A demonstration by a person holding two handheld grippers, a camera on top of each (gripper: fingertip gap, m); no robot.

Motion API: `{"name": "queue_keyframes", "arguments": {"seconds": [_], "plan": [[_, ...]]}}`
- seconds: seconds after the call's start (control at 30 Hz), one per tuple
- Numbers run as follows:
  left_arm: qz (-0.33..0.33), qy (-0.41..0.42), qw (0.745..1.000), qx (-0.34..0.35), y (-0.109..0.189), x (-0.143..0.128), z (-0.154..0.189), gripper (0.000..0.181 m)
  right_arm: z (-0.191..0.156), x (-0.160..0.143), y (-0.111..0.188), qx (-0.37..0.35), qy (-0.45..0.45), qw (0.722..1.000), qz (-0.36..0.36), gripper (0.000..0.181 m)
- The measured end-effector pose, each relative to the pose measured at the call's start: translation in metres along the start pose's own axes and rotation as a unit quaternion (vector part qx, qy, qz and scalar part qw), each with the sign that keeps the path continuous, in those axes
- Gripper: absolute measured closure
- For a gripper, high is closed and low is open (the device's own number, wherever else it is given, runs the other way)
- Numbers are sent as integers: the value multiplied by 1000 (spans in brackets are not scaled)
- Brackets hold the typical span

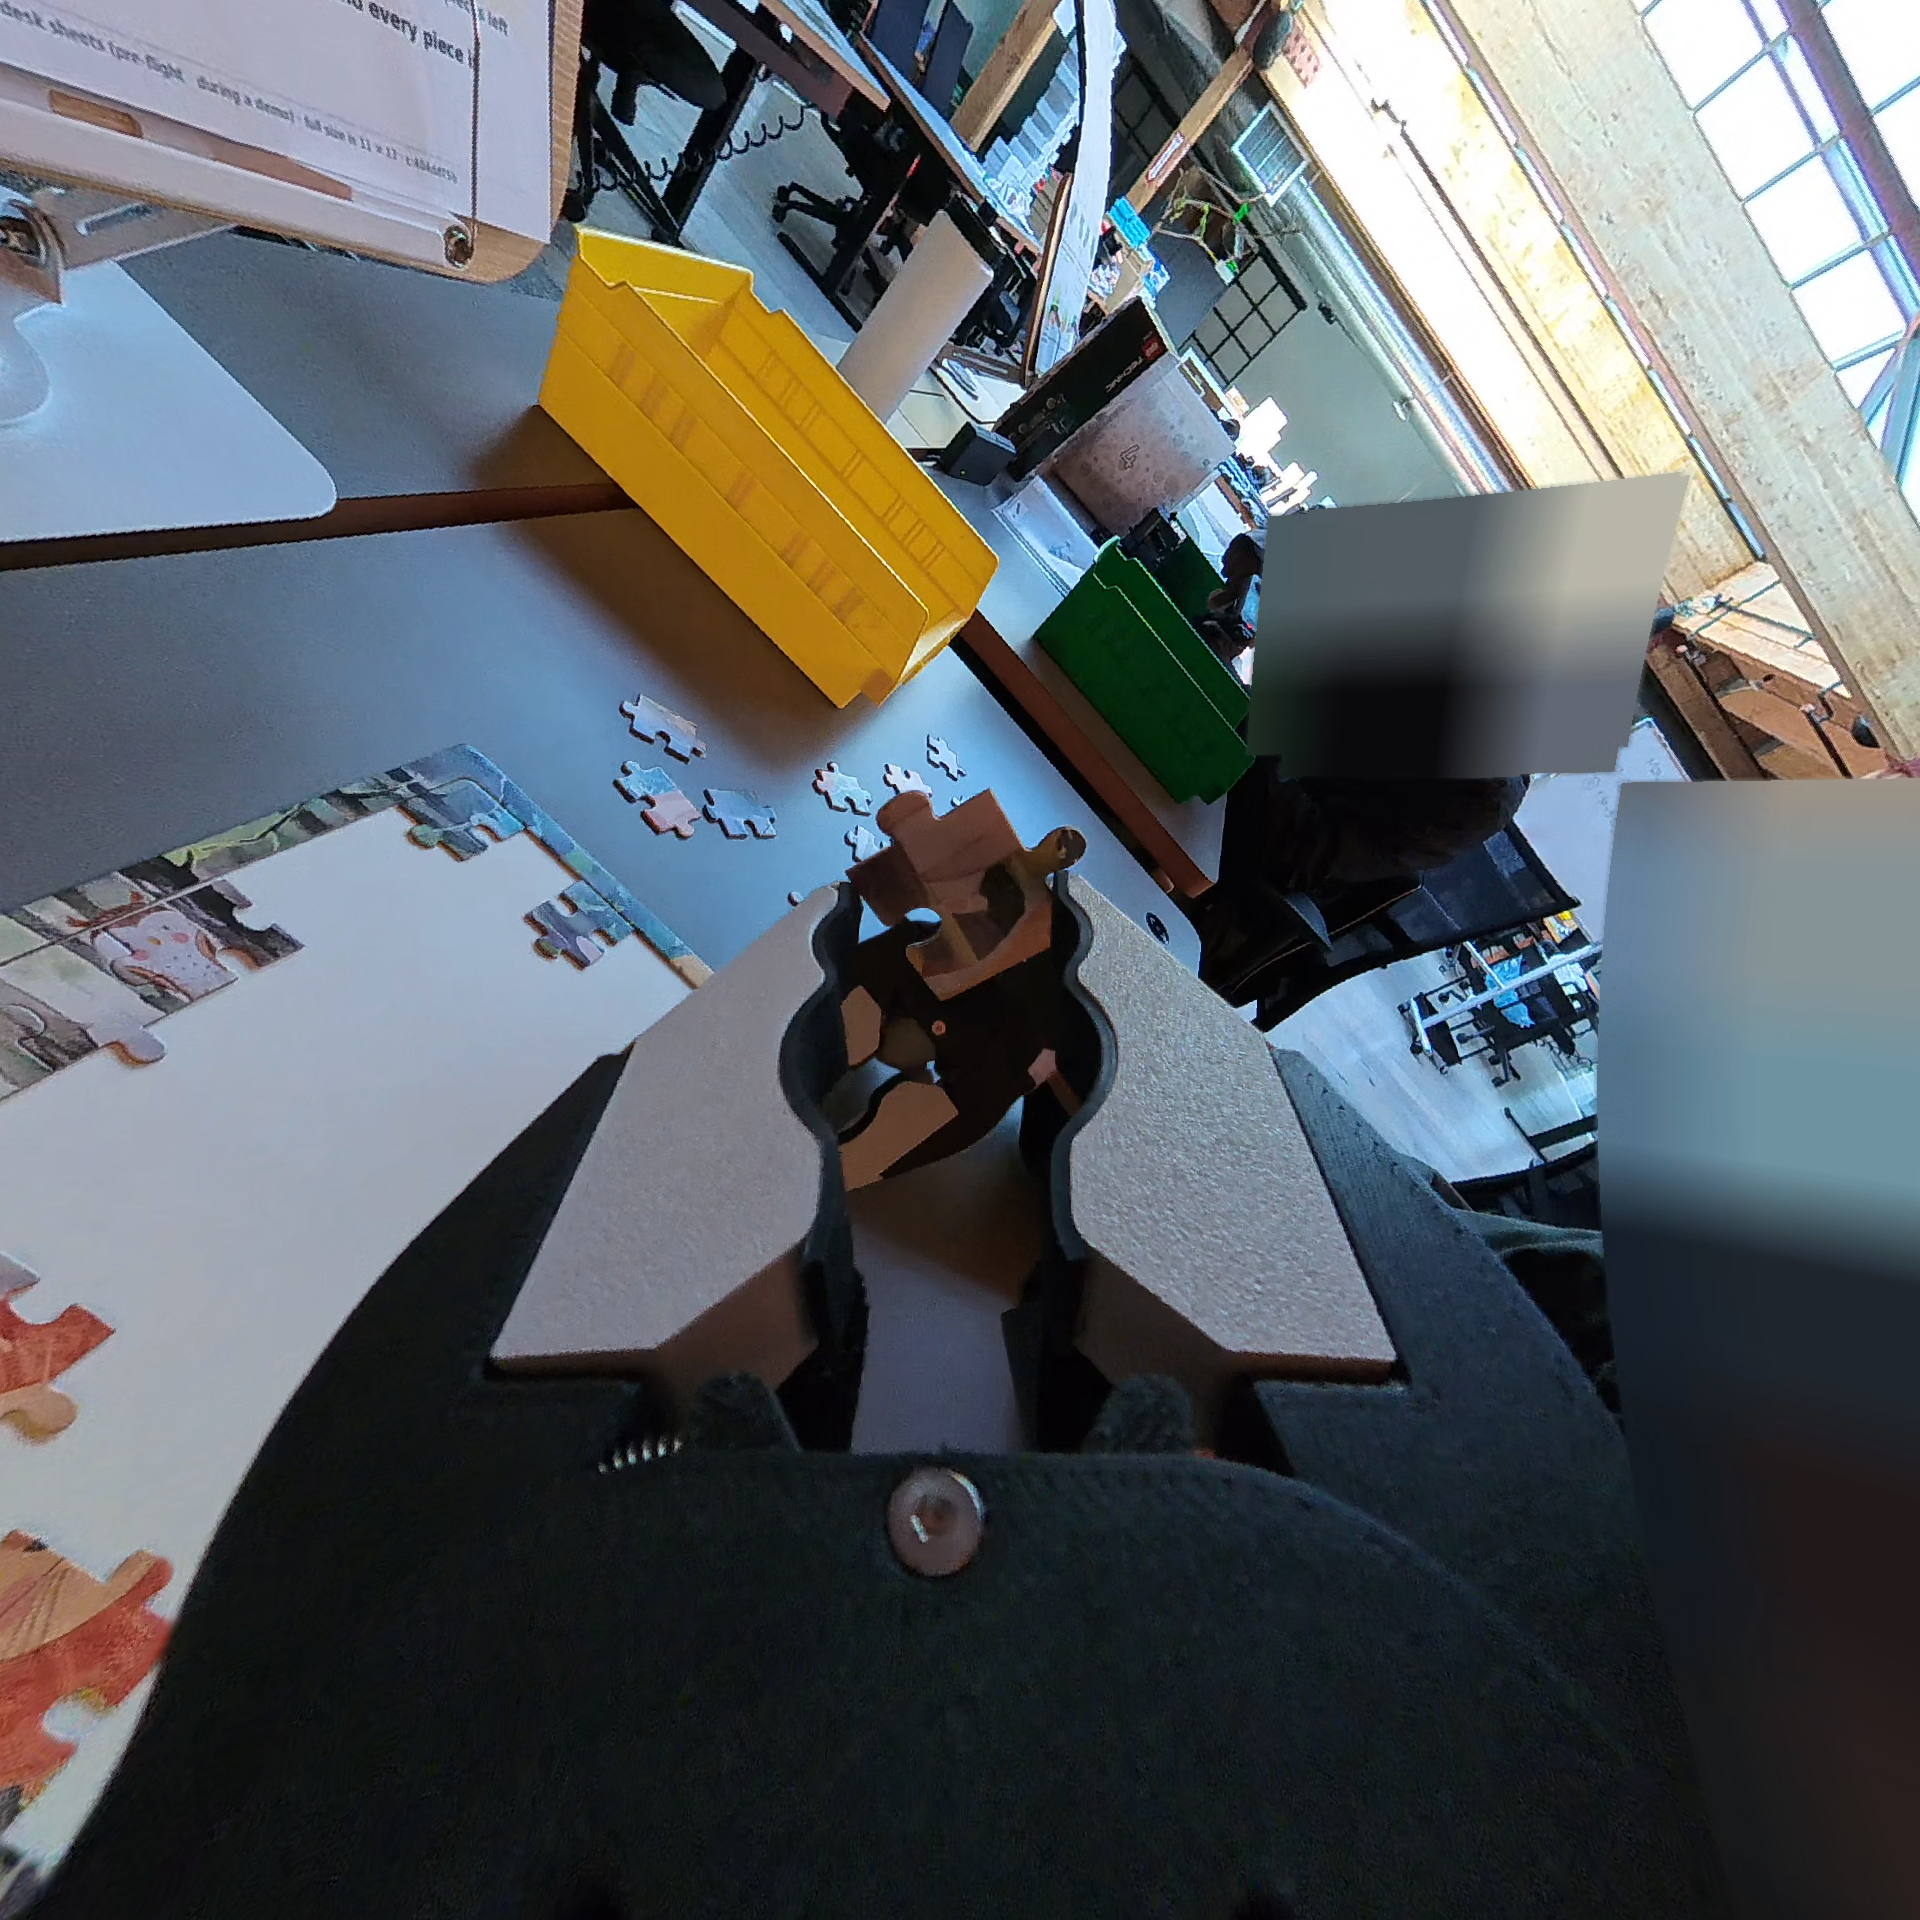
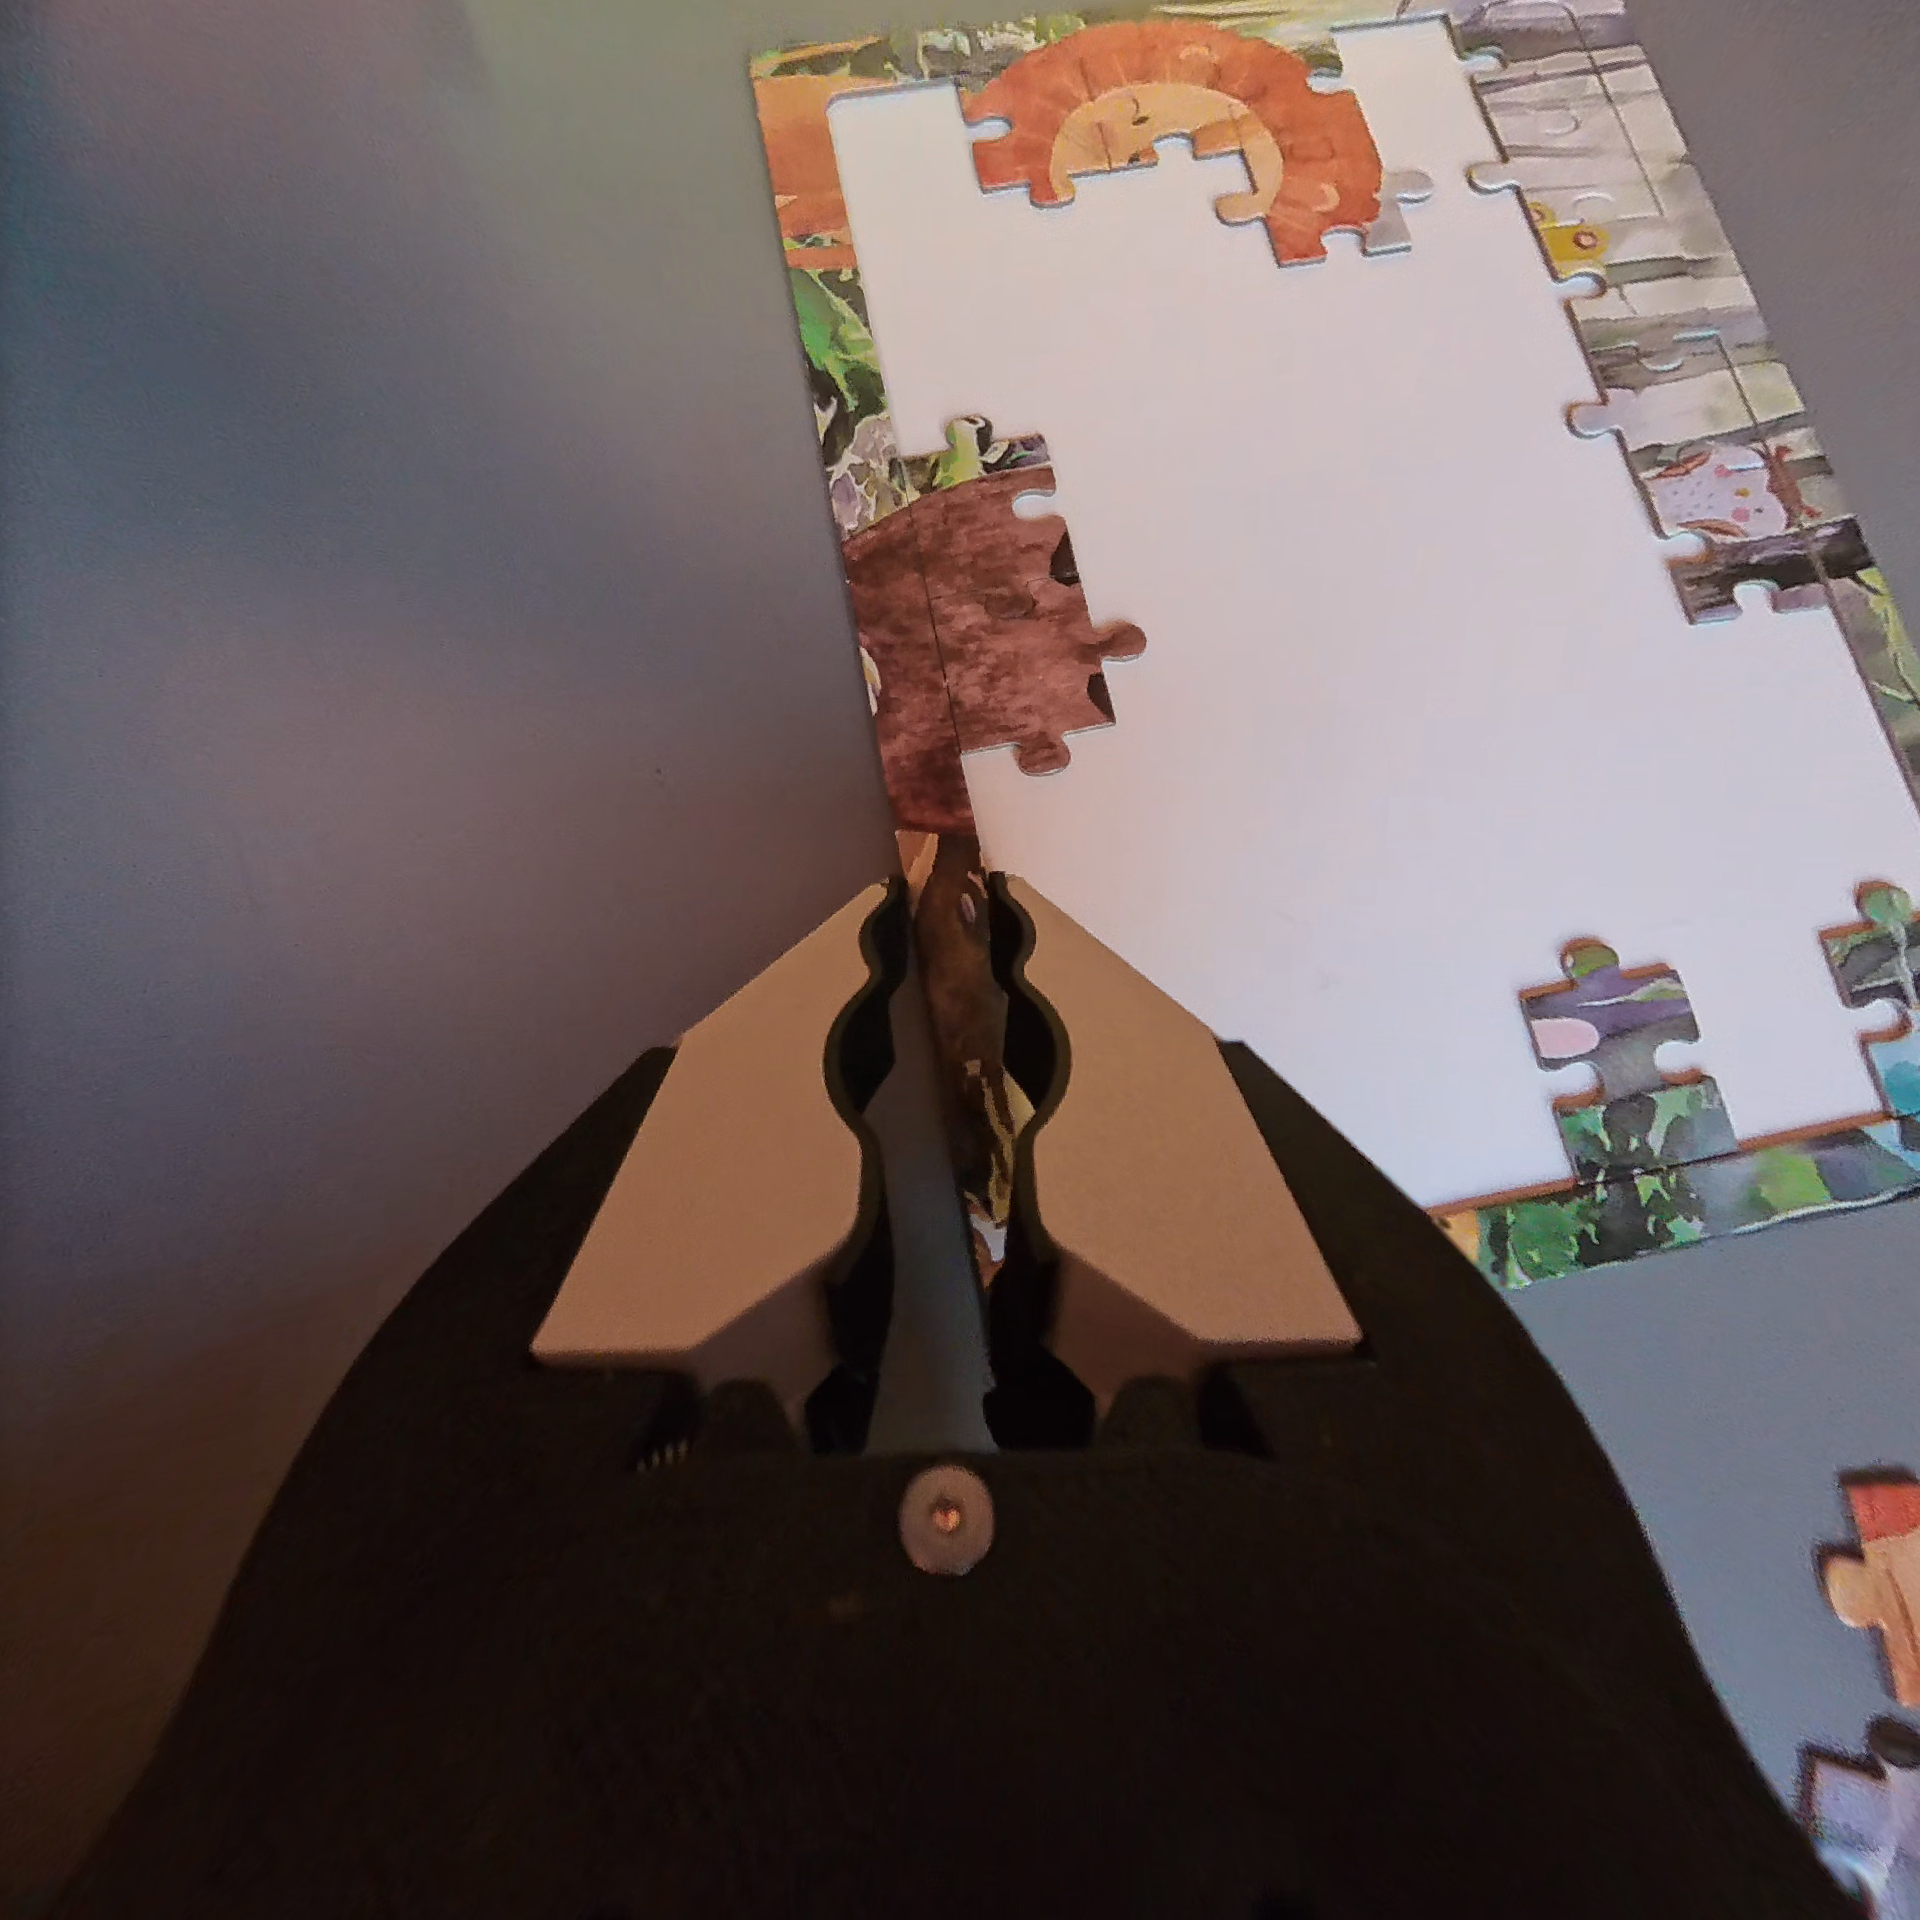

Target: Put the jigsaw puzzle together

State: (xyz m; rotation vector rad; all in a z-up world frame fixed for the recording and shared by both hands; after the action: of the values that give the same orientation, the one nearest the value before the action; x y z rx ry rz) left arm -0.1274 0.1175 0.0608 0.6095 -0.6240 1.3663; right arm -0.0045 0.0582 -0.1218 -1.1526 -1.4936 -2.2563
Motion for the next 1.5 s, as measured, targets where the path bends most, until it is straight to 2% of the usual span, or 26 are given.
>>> {"name": "queue_keyframes", "arguments": {"seconds": [0.2,0.23,0.27,0.33,0.4,0.47,0.57,0.73,0.87,1.07,1.17,1.27,1.5], "plan": [[-4,8,1000,2,-6,-3,-5,147,7,-9,8,14,-15,1000,9,166],[-5,11,1000,4,-9,-5,-8,147,8,-6,9,5,-10,1000,18,159],[-5,14,1000,7,-12,-7,-12,147,11,2,14,-11,-4,999,42,152],[-4,22,1000,20,-22,-11,-22,147,14,31,34,-50,-11,989,140,148],[15,16,999,49,-32,-14,-33,147,22,63,57,-118,-58,957,259,146],[23,11,997,75,-43,-19,-42,147,32,74,69,-190,-125,921,315,147],[10,3,995,96,-61,-30,-48,147,38,71,70,-257,-147,901,316,148],[-13,-9,994,111,-78,-41,-50,147,44,65,66,-263,-185,901,293,168],[-5,-8,995,98,-74,-37,-50,147,50,59,68,-230,-229,901,288,179],[-14,-4,996,88,-47,-27,-63,139,67,42,76,-66,-359,874,320,181],[-29,20,999,17,-44,-29,-62,142,66,38,76,74,-419,847,318,181],[-41,57,996,-47,-47,-32,-59,157,65,38,77,152,-453,812,334,181],[-58,58,993,-80,-54,-37,-54,161,55,40,70,201,-439,819,310,181]]}}
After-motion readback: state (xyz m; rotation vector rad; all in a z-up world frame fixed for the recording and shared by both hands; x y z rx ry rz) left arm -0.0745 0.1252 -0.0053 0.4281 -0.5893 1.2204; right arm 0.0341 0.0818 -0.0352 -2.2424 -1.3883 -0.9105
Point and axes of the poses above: each gripper's, where its closed fingertips meet, y back along the fingers, x out of its top, z = x × y across the jaws, the point moved 6 cm from there along y, back along the fingers, and after that the axes turned 13 degrees about -x, right-handed, at the moved point
